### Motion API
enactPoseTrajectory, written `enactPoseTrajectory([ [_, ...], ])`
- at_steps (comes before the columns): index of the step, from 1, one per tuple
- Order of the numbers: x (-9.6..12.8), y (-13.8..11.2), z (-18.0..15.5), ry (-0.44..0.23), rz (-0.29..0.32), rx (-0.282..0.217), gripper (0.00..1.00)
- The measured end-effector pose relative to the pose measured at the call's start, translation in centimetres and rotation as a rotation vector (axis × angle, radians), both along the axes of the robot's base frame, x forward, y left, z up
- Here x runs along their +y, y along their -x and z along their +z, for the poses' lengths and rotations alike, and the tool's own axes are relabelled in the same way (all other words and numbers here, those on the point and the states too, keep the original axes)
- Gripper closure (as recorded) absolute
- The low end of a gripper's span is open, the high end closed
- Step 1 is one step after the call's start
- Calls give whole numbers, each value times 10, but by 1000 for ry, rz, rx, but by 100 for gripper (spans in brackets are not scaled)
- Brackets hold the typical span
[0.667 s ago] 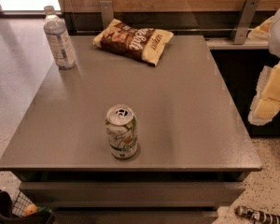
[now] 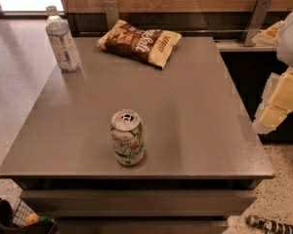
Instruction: Move 7up can near brown chip bag
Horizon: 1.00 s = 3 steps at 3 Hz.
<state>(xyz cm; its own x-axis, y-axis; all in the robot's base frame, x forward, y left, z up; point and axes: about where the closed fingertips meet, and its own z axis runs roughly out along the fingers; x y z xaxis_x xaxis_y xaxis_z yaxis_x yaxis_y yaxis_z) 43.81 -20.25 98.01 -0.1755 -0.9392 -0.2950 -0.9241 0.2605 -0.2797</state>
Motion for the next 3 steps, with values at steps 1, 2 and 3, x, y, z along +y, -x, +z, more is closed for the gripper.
enactPoseTrajectory([
  [1, 30, 3, -20, -155, 90, -68, 0],
  [2, 54, -1, -39, -297, 159, -121, 0],
  [3, 72, -6, -51, -445, 196, -121, 0],
])
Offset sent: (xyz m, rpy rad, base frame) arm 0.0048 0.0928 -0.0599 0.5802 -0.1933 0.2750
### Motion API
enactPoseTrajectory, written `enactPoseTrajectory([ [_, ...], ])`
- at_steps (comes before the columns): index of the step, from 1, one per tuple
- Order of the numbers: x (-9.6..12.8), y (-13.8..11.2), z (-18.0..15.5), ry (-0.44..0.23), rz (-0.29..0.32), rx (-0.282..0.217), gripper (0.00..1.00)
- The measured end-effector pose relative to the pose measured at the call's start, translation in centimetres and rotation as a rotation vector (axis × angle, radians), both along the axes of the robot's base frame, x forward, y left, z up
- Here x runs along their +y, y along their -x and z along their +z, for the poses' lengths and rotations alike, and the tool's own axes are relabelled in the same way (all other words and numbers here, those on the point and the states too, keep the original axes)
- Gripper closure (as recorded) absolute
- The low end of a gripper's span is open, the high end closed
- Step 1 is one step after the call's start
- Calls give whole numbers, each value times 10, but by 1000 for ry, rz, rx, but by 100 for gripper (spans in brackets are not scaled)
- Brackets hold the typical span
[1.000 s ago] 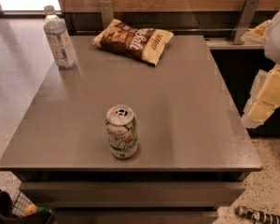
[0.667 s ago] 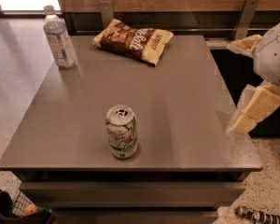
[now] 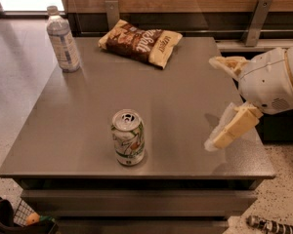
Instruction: Move 7up can near brown chip bag
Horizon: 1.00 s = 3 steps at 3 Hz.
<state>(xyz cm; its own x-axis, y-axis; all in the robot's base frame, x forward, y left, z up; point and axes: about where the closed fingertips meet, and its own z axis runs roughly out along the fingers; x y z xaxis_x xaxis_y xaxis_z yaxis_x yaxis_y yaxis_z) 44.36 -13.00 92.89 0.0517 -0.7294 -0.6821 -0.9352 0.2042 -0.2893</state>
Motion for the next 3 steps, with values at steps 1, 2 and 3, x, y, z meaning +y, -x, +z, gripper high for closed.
enactPoseTrajectory([
  [1, 5, 1, 4, -19, 4, 0, 0],
  [2, 5, 1, 5, -23, 0, -7, 0],
  [3, 24, 4, -7, -70, 18, -19, 0],
])
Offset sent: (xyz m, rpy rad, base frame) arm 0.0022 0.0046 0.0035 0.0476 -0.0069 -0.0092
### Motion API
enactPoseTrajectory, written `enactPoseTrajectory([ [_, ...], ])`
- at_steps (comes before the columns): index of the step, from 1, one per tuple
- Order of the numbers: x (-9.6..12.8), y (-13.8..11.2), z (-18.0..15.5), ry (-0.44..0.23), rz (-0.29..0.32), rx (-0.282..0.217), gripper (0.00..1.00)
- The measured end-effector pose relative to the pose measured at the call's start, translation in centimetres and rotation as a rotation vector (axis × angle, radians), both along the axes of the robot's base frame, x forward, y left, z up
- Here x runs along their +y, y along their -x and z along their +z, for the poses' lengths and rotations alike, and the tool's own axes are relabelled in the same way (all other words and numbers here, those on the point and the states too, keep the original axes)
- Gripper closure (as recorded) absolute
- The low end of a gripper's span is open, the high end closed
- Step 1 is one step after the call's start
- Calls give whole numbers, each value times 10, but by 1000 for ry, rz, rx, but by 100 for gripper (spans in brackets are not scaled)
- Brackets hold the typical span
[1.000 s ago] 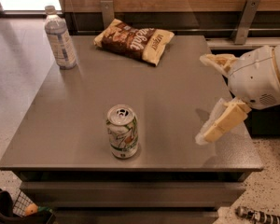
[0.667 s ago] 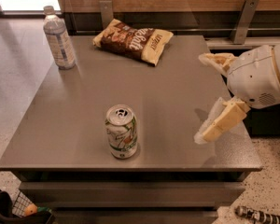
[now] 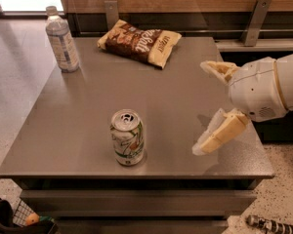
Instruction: Move 7up can near brown chip bag
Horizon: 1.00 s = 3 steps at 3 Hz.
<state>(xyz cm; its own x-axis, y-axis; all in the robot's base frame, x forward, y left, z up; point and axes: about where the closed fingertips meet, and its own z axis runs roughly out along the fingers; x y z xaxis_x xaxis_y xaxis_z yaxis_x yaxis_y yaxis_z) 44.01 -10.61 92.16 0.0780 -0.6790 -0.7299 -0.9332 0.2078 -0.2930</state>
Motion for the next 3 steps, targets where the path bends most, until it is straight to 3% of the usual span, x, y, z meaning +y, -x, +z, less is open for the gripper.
enactPoseTrajectory([
  [1, 30, 3, -20, -90, 35, -8, 0],
  [3, 95, 8, -38, -283, 145, 33, 0],
])
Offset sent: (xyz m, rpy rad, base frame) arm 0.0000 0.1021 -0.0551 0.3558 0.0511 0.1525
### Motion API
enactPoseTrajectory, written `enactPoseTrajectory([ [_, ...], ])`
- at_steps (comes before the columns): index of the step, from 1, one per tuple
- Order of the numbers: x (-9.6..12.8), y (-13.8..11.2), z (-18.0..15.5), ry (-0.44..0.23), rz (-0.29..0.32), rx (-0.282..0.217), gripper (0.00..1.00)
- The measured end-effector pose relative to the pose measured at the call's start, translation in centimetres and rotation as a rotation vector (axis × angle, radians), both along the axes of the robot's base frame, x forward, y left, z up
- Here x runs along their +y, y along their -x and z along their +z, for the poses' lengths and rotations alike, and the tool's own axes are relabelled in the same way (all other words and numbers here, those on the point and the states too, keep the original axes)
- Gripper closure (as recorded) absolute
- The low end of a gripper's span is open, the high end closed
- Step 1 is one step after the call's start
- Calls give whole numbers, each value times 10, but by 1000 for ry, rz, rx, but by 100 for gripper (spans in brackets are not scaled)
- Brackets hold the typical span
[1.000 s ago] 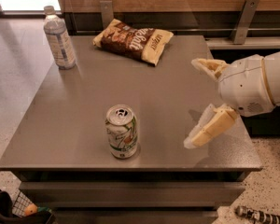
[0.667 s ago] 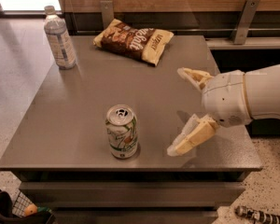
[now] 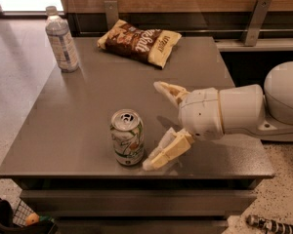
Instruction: Move 7up can near brown chip bag
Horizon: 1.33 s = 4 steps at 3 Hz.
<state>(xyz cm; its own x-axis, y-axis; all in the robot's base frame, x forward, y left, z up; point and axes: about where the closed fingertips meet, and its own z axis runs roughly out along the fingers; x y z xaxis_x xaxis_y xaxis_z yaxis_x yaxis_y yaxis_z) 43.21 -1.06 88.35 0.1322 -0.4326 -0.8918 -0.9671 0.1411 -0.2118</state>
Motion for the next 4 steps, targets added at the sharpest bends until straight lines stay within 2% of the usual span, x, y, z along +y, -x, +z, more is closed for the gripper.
enactPoseTrajectory([
  [2, 35, 19, -8, -151, 58, 46, 0],
  [3, 49, 29, -16, -276, 83, 70, 2],
  [4, 58, 30, -19, -346, 96, 74, 23],
])
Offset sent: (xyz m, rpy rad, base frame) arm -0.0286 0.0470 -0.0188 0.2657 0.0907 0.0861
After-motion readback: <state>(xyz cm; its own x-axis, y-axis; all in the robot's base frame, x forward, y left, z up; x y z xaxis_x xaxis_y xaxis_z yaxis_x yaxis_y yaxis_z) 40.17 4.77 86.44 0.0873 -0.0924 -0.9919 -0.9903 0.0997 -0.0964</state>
